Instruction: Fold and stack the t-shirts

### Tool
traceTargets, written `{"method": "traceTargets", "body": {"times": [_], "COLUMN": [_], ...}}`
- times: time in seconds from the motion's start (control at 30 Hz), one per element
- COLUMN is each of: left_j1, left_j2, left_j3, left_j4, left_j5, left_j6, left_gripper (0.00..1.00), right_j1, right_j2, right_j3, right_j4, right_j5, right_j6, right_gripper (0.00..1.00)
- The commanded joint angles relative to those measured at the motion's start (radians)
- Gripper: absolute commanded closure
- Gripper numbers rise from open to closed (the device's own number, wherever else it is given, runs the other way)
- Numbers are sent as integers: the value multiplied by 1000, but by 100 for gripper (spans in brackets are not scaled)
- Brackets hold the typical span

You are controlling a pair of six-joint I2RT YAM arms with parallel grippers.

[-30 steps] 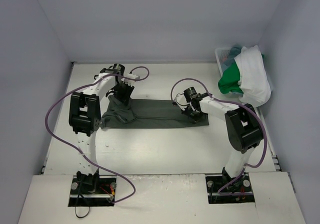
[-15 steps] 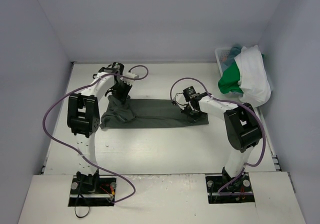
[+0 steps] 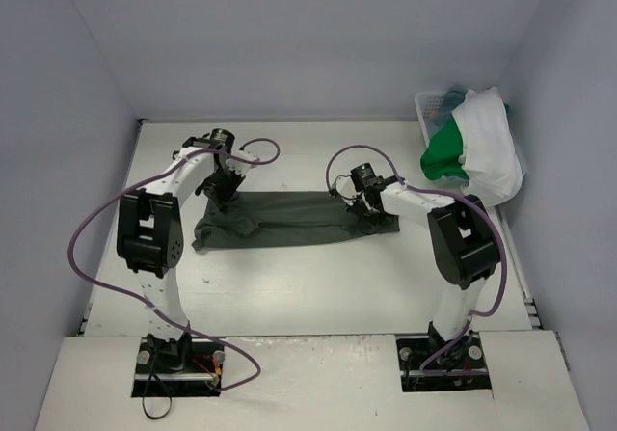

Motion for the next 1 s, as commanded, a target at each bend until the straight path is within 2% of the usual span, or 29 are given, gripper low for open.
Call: {"method": "traceTargets", "body": {"times": [0.0, 0.27, 0.57, 0.73, 0.77, 0.87, 0.97], "left_j1": [2, 2, -1, 1, 1, 1, -1], "left_j2": [-70, -40, 12, 23, 17, 11, 22], "left_j3": [-18, -134, -154, -130, -128, -119, -108], "left_j4": [-45, 6, 30, 12, 12, 4, 7], "left_j5": [-96, -305, -304, -299, -296, -276, -250], "left_j6": [22, 49, 30, 19, 16, 7, -12], "left_gripper": [98, 98, 97, 75, 67, 61, 60], "right_j1": [7, 11, 13, 13, 13, 11, 16], "right_j2": [51, 9, -15, -14, -14, -12, -11], "right_j3": [-48, -80, -95, -101, -101, -98, -100], "right_j4": [4, -1, -7, -7, -7, -11, -25], "right_j5": [-57, -58, -58, -57, -57, -57, -57], "right_j6": [11, 11, 11, 8, 8, 8, 8], "right_gripper": [100, 100, 100, 100, 100, 100, 100]}}
